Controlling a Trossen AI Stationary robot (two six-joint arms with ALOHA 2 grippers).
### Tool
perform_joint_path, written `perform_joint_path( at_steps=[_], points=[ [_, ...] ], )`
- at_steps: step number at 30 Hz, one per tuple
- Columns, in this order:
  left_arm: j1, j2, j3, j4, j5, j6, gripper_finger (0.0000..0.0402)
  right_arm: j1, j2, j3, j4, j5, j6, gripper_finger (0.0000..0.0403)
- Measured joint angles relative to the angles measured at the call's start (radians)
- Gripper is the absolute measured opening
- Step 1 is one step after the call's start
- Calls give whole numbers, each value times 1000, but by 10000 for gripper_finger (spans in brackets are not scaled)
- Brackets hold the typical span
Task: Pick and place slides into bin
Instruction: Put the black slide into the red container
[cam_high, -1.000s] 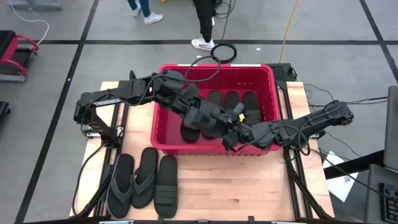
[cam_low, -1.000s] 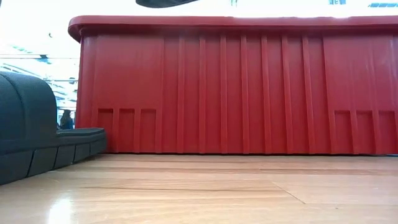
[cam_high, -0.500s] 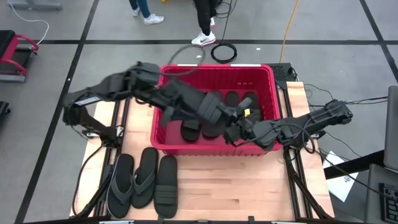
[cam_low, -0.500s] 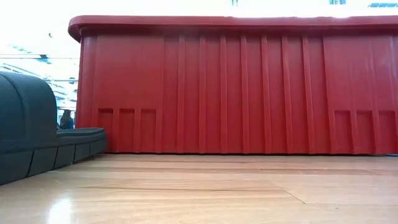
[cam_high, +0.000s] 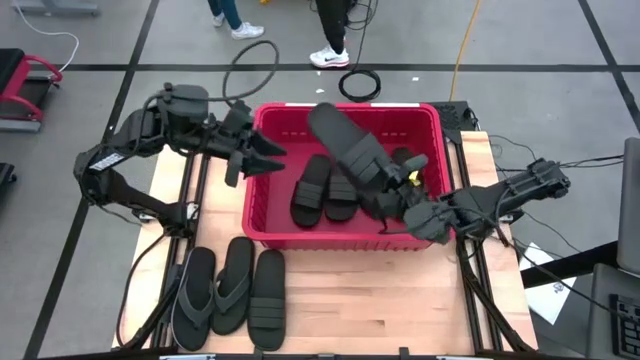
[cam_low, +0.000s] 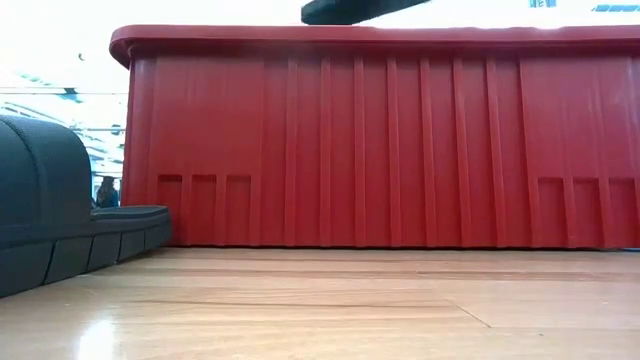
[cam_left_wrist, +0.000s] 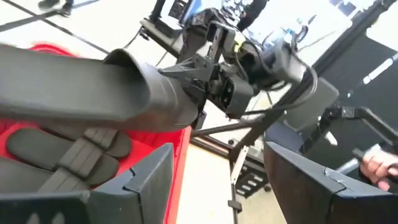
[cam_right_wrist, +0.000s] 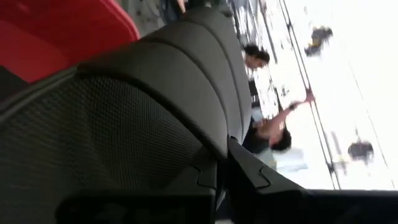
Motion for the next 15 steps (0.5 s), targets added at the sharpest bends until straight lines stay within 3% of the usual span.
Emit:
perform_joint_path(
  at_steps=[3,7,10,15],
  points=[
    [0,1,0,-1,-14,0,246,-16,-24,0,-151,-1,215,2],
    [2,-7,0,2,-22,50,246,-51,-54,0,-461,-153,693,2],
    [24,-15,0,11,-22,106,246,-62,-40,-3,-726,-186,997,1],
    [94,-45,-1,19,-21,190,246,-101,-20,-12,-945,-280,1438,1]
  ],
)
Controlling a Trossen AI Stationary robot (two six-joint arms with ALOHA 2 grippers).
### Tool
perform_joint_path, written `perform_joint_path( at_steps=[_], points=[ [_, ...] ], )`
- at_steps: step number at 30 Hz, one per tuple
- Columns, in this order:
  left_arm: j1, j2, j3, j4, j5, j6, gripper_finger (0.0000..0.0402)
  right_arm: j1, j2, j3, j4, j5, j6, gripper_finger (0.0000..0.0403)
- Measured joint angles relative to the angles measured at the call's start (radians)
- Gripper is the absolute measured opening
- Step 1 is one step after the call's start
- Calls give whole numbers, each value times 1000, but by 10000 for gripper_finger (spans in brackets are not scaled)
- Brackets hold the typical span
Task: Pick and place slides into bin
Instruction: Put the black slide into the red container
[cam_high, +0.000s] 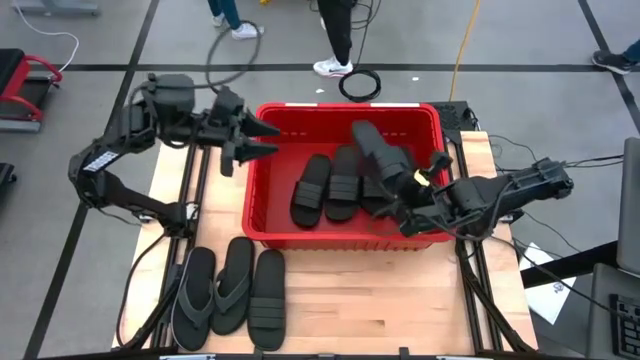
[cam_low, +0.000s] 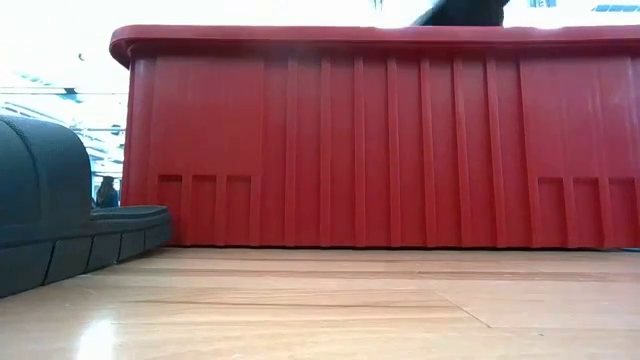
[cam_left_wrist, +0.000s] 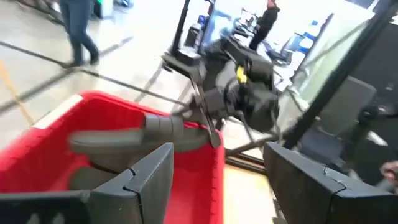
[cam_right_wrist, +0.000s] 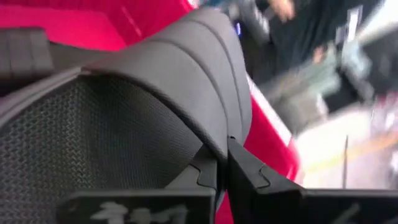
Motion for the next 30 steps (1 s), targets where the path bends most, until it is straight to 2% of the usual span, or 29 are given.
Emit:
perform_joint_path(
  at_steps=[2,9,15,21,30],
  points=[
    [37,-16,0,1,15,20,246,-22,16,-27,-12,-27,105,1],
    [155,-76,0,-46,140,73,246,-110,98,-126,38,-137,256,1],
    [227,-107,0,-94,189,96,246,-163,148,-136,-90,-192,298,1],
    [254,-125,0,-172,212,97,246,-167,140,-158,-162,-253,341,1],
    [254,-131,0,-178,213,91,246,-172,136,-349,62,-403,296,1]
  ],
)
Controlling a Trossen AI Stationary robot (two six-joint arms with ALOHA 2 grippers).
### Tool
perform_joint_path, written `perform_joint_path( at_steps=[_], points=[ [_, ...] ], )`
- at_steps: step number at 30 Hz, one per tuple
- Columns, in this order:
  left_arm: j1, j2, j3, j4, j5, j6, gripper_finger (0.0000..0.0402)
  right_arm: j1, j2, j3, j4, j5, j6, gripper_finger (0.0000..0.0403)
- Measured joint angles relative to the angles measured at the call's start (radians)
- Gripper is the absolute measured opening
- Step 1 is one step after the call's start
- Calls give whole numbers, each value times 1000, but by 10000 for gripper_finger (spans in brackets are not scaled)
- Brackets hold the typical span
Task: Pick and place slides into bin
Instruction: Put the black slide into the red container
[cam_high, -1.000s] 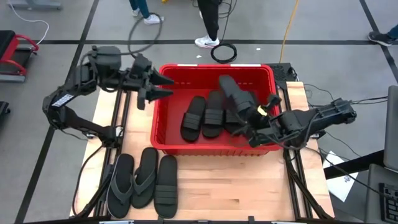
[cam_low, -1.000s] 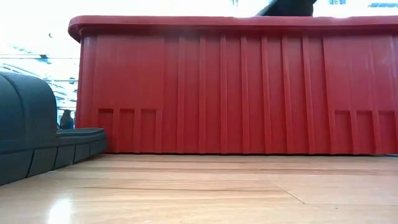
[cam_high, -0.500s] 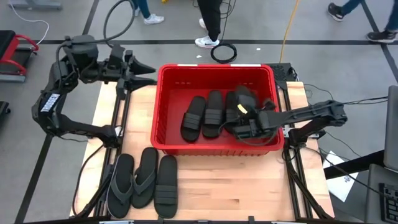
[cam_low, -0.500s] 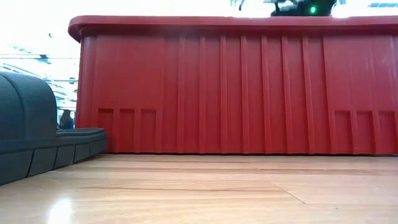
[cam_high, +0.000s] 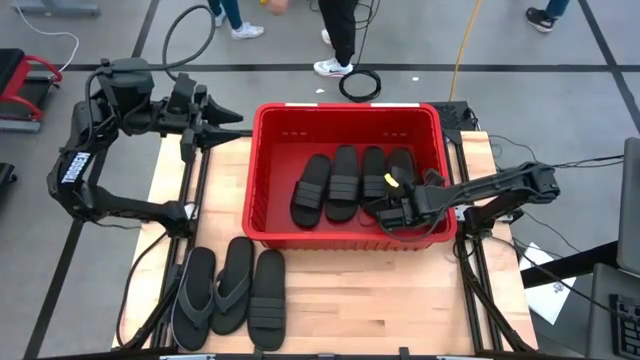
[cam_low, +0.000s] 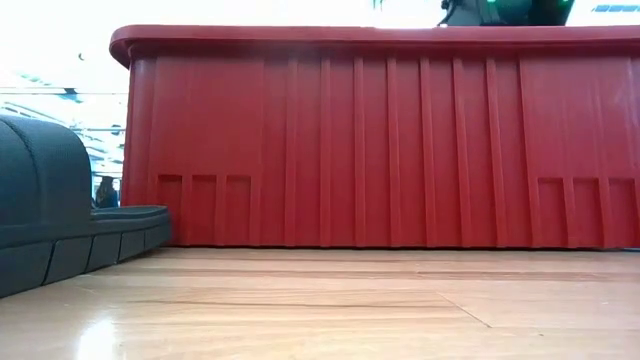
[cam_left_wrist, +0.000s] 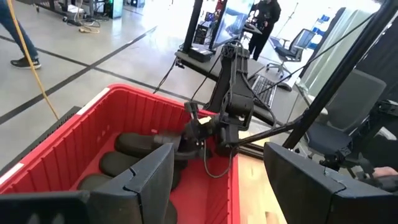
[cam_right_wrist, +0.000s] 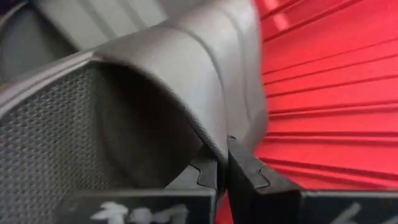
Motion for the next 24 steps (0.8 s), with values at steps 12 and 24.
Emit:
perform_joint_path(
  at_steps=[12,24],
  points=[
    [0,1,0,20,0,-1,246,-21,-46,-33,74,-217,-41,47],
    [0,1,0,20,16,-4,246,-34,-187,-33,138,-328,-16,142]
  ],
)
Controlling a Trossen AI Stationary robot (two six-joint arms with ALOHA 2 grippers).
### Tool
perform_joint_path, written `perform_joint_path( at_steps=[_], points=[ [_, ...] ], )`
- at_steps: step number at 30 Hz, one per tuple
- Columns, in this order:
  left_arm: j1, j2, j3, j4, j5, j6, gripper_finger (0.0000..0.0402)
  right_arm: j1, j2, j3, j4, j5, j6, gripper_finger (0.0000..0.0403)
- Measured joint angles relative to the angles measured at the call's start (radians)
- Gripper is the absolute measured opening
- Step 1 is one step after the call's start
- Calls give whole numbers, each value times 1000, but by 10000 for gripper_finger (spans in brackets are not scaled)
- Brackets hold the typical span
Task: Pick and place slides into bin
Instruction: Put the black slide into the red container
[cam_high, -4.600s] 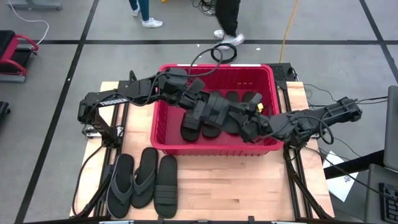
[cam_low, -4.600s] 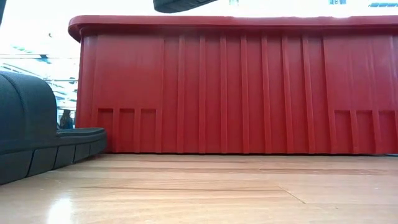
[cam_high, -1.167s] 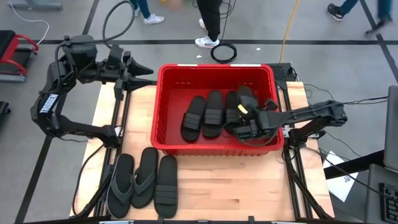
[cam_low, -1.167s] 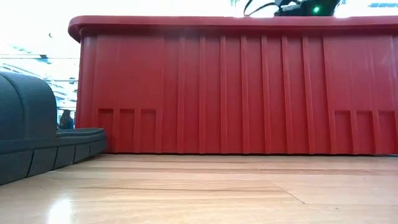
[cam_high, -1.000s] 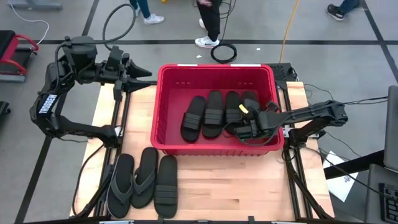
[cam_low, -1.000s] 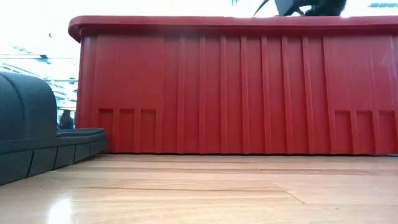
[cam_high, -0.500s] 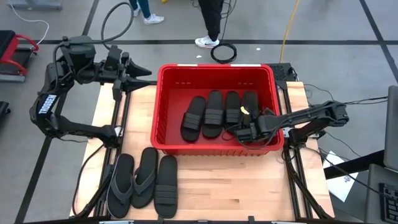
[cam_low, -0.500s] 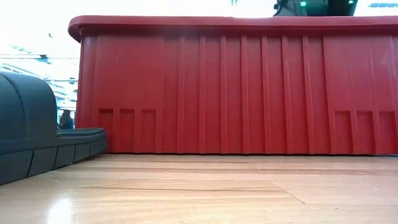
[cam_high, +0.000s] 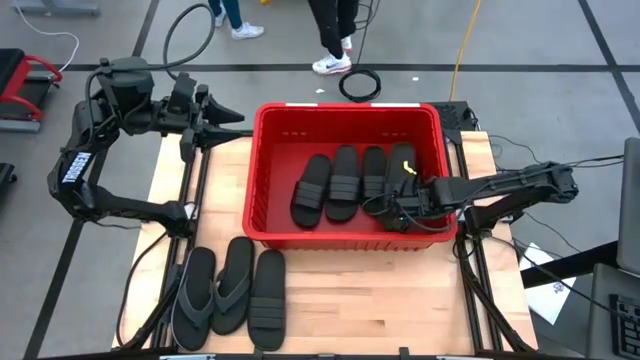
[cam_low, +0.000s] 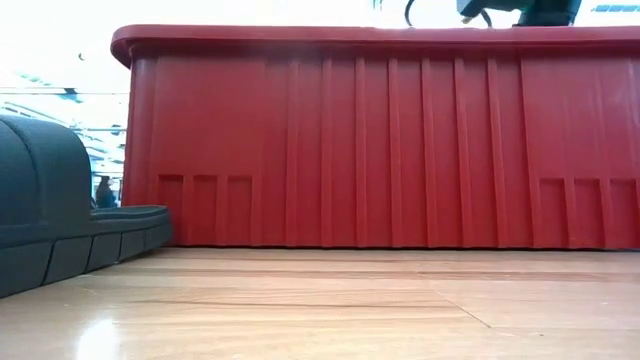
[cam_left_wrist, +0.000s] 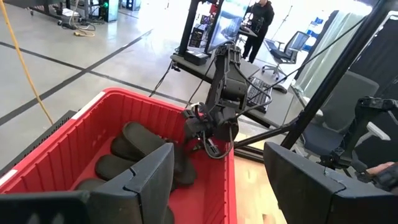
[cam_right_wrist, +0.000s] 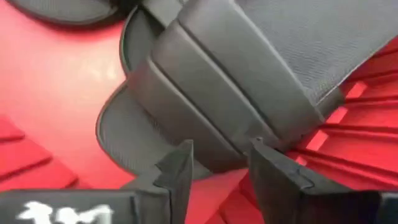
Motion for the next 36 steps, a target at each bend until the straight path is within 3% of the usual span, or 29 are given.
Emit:
perform_joint_path(
  at_steps=[12,19,22,26,29,36],
  points=[
    [0,0,0,-6,10,8,246,-17,-27,24,39,-34,-17,149],
    [0,0,0,-6,10,14,246,-42,-78,132,141,-12,-308,149],
    [0,0,0,-6,10,18,246,-100,-106,160,197,-136,-471,149],
    [0,0,0,-6,10,18,246,-234,-135,178,240,-528,-653,149],
    [0,0,0,-6,10,11,246,-348,-146,195,223,-739,-723,149],
    [0,0,0,-20,8,10,246,-571,-133,215,86,-796,-876,149]
  ],
)
